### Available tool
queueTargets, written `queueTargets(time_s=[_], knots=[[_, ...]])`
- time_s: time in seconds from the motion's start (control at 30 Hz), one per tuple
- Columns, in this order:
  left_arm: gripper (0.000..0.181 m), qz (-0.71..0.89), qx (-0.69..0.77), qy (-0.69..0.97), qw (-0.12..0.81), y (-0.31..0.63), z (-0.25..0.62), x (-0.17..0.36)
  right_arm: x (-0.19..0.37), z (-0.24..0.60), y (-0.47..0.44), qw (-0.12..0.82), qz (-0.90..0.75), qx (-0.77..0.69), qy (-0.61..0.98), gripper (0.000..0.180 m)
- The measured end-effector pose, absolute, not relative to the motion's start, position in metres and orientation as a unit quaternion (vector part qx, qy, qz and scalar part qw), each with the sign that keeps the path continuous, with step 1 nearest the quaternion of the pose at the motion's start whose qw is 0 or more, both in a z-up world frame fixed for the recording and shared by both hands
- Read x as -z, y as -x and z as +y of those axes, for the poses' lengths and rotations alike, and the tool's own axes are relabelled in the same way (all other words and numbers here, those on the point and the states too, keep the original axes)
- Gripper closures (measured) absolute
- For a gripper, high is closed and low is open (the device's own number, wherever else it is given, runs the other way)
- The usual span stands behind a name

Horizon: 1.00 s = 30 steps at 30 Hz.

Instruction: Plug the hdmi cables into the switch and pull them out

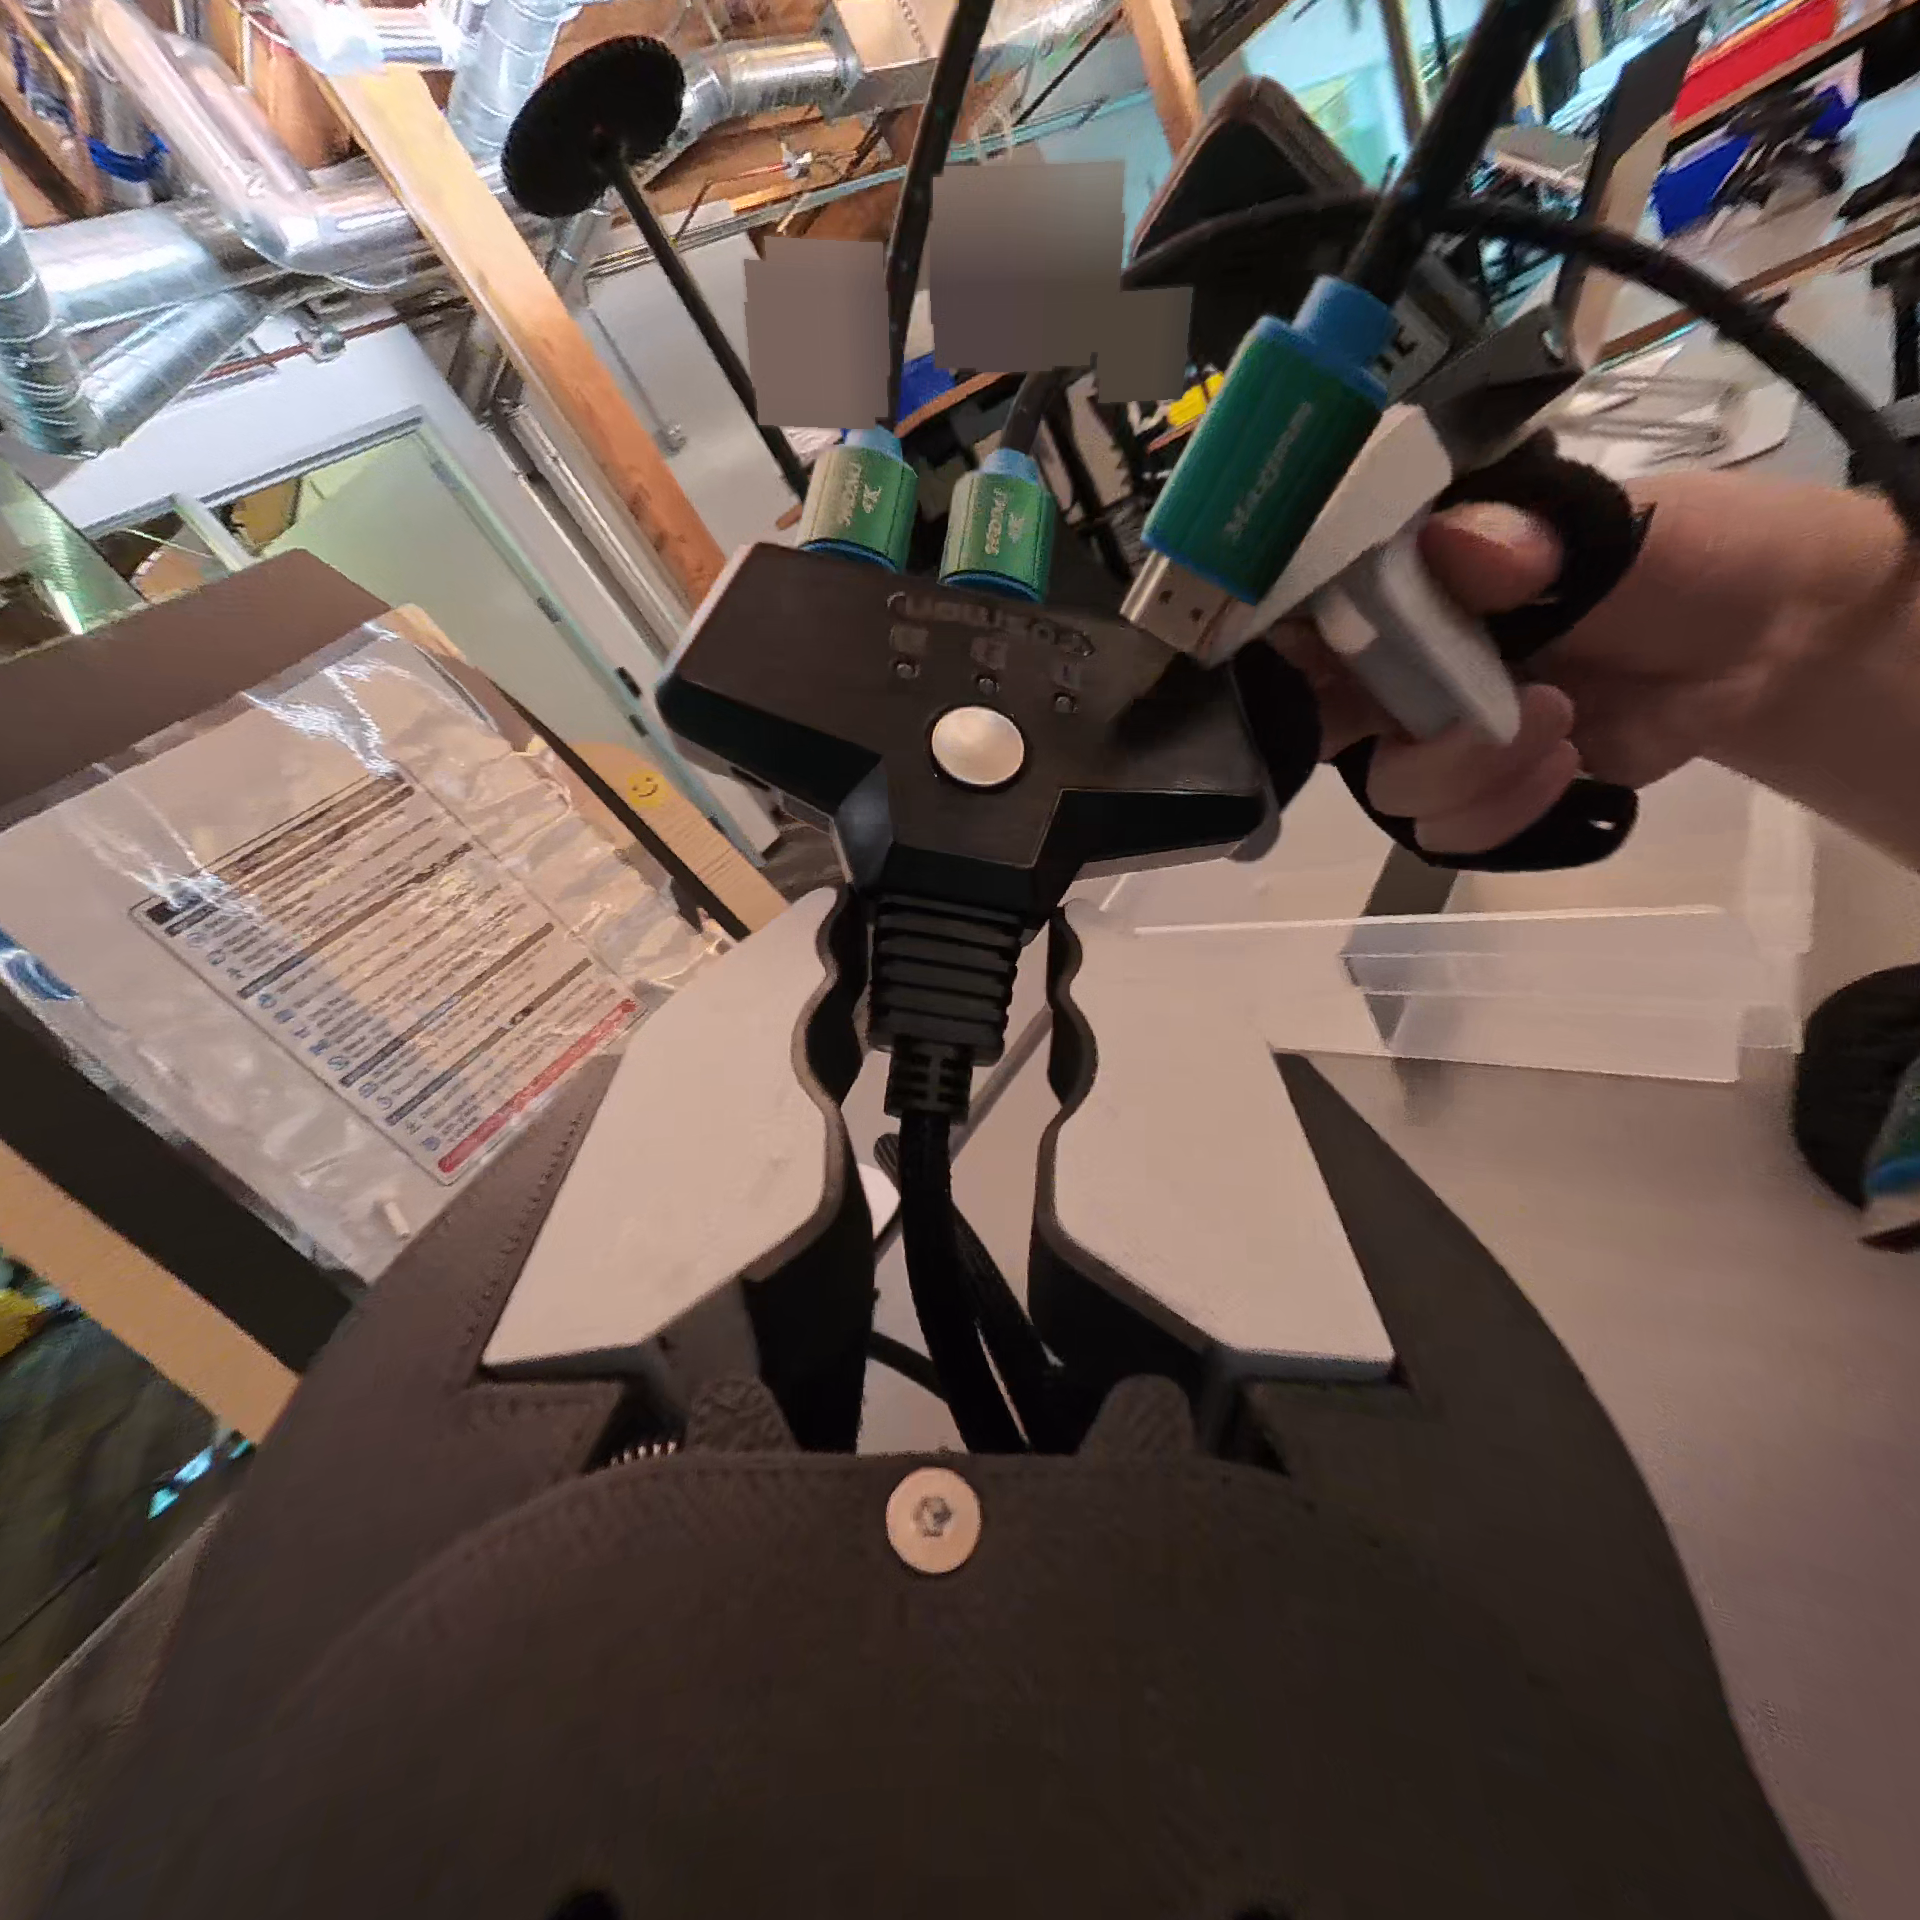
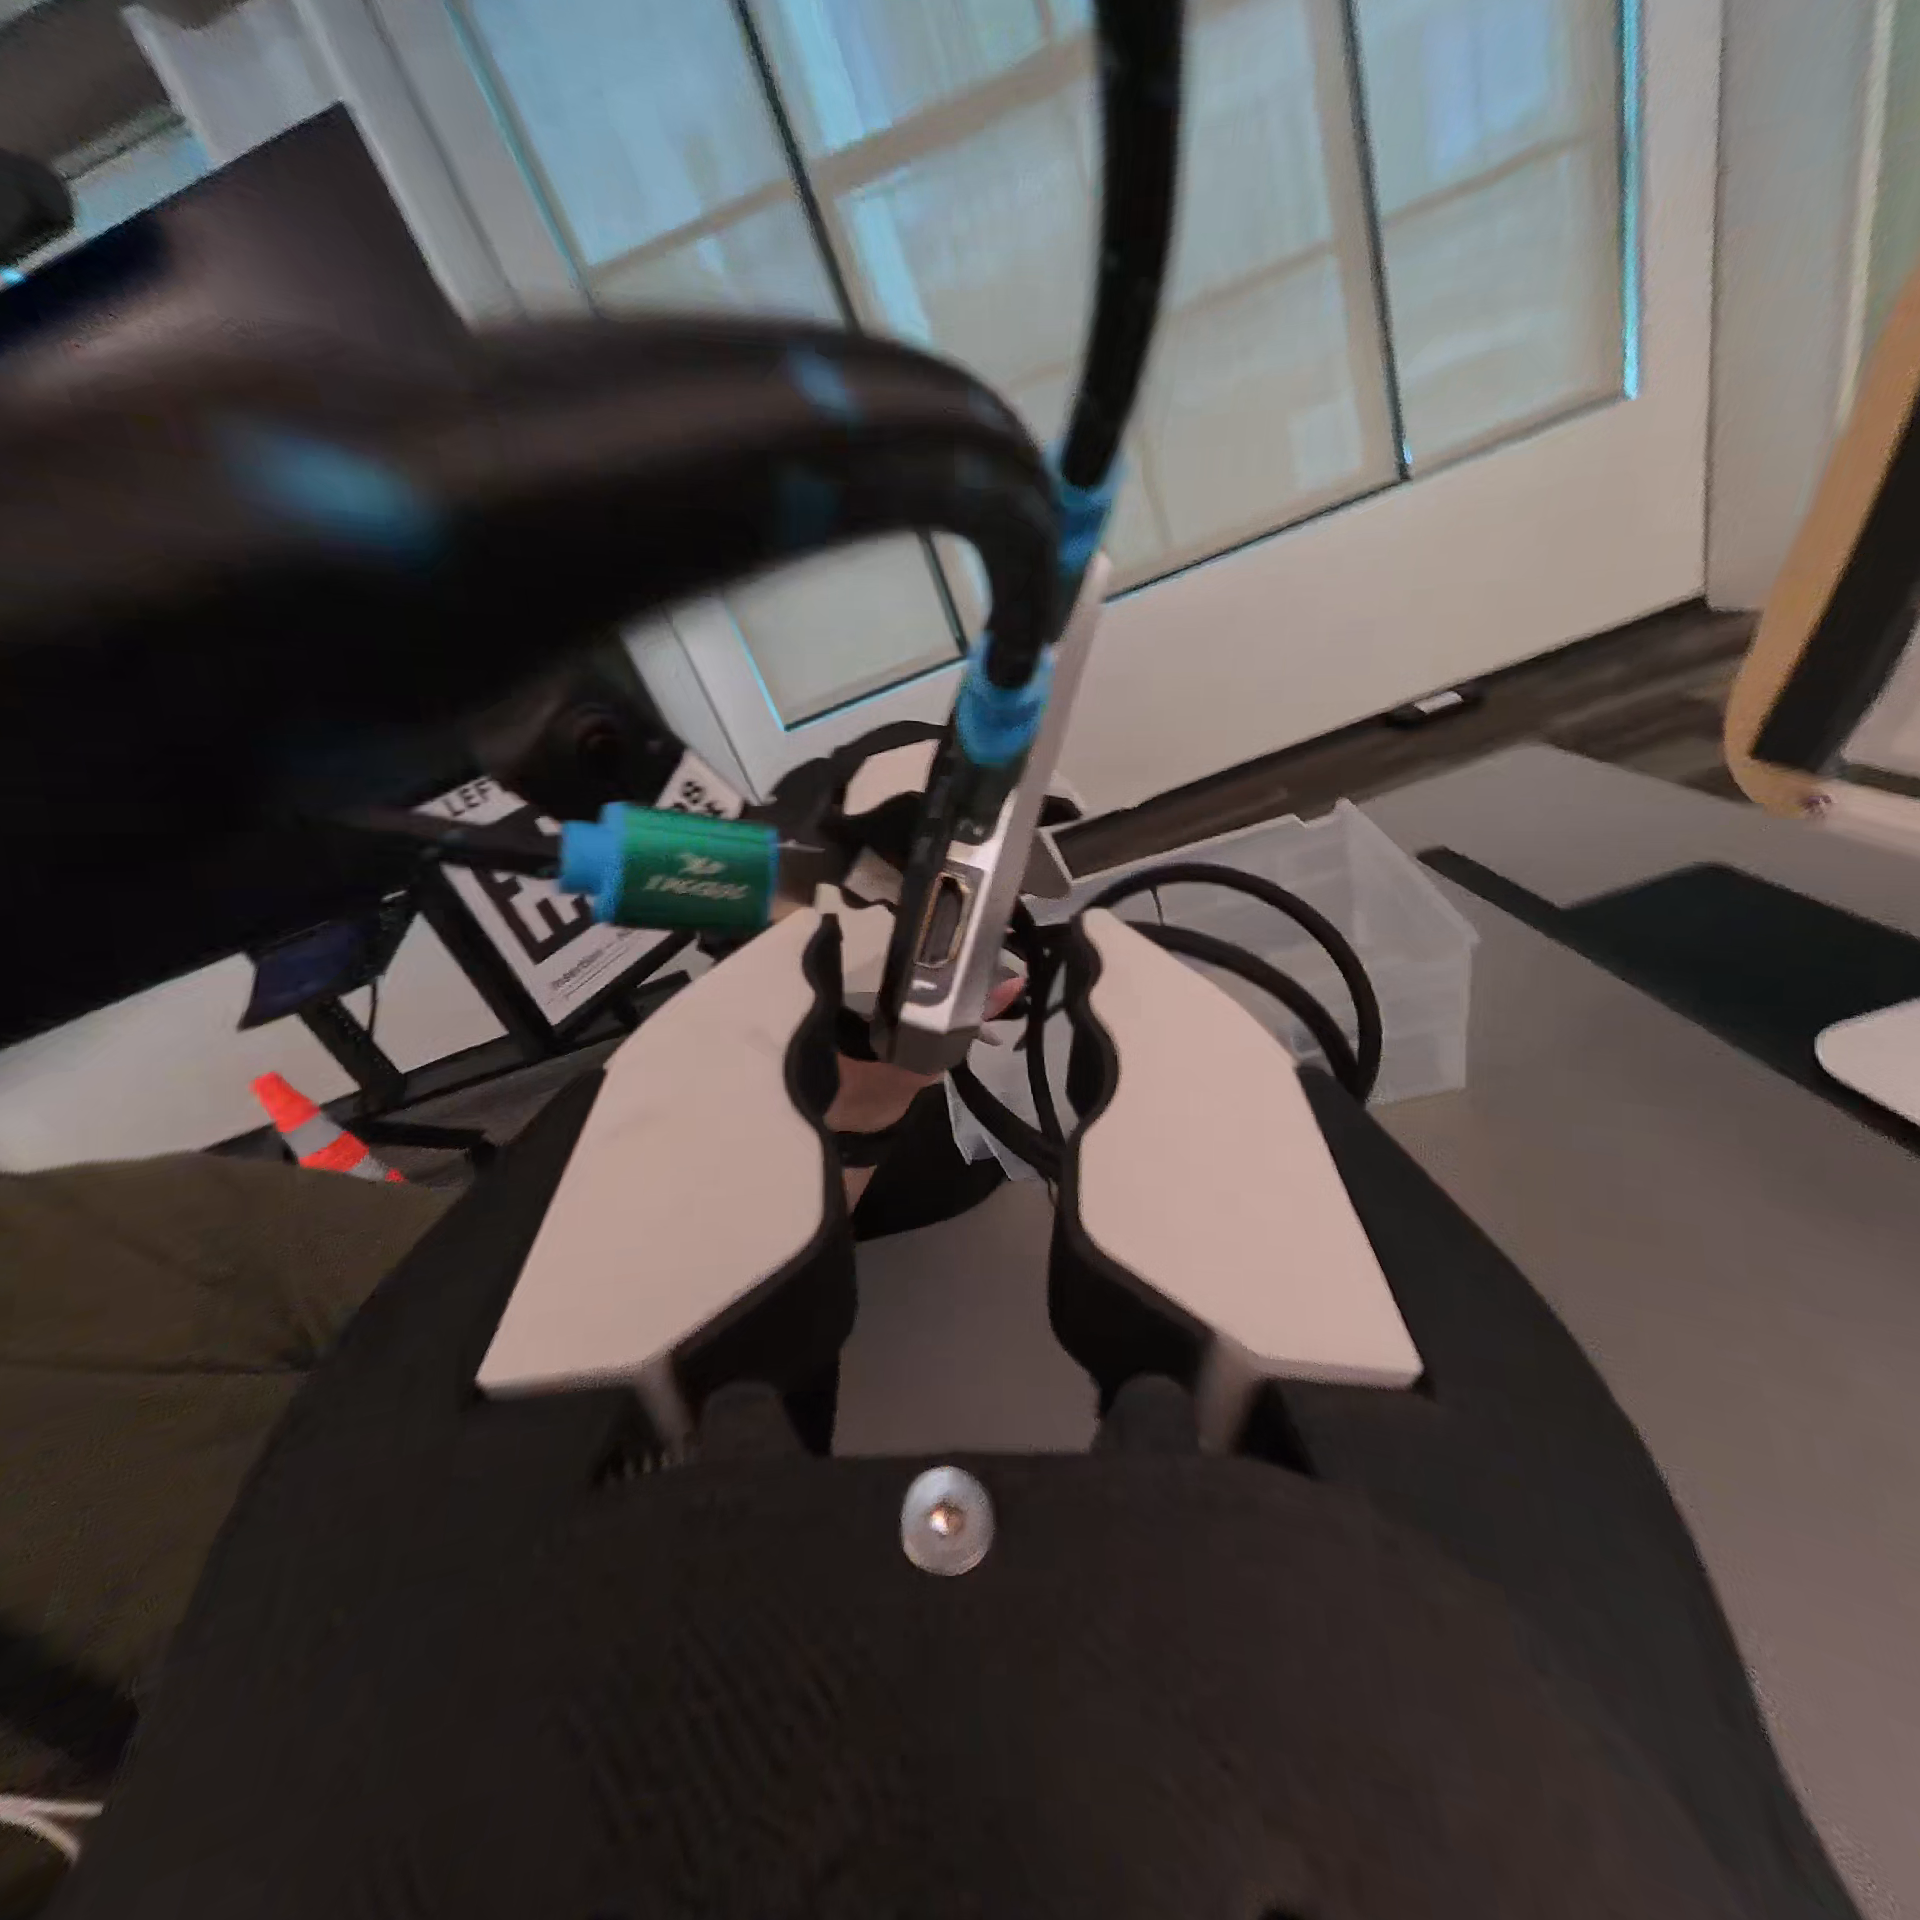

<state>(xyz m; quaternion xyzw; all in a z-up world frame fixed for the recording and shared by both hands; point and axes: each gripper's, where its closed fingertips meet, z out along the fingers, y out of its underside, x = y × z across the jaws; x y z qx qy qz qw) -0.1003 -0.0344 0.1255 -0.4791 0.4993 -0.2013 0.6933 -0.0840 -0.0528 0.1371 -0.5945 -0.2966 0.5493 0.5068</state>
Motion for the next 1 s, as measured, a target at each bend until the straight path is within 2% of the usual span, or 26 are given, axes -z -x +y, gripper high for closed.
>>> queueTargets(time_s=[0.03, 0.1, 0.3, 0.5, 0.6, 0.83, 1.0], knots=[[0.148, 0.500, 0.193, 0.479, 0.695, 0.099, -0.033, -0.124, -0.133, -0.050, 0.085, 0.502, -0.292, -0.547, 0.603, 0.148], [0.148, 0.507, 0.180, 0.479, 0.694, 0.095, -0.032, -0.120, -0.134, -0.049, 0.086, 0.496, -0.285, -0.566, 0.594, 0.157], [0.147, 0.518, 0.151, 0.494, 0.682, 0.085, -0.027, -0.107, -0.122, -0.042, 0.081, 0.479, -0.288, -0.552, 0.619, 0.158], [0.141, 0.467, 0.159, 0.465, 0.735, 0.083, -0.038, -0.125, -0.129, -0.031, 0.050, 0.534, -0.275, -0.494, 0.629, 0.159], [0.126, 0.452, 0.213, 0.477, 0.723, 0.092, -0.047, -0.140, -0.150, -0.031, 0.007, 0.577, -0.238, -0.490, 0.609, 0.159], [0.132, 0.417, 0.277, 0.471, 0.727, 0.122, -0.056, -0.169, -0.202, -0.062, -0.138, 0.708, -0.098, -0.466, 0.522, 0.159], [0.135, 0.416, 0.293, 0.476, 0.717, 0.123, -0.056, -0.169, -0.176, -0.066, -0.214, 0.722, -0.019, -0.390, 0.571, 0.159]])
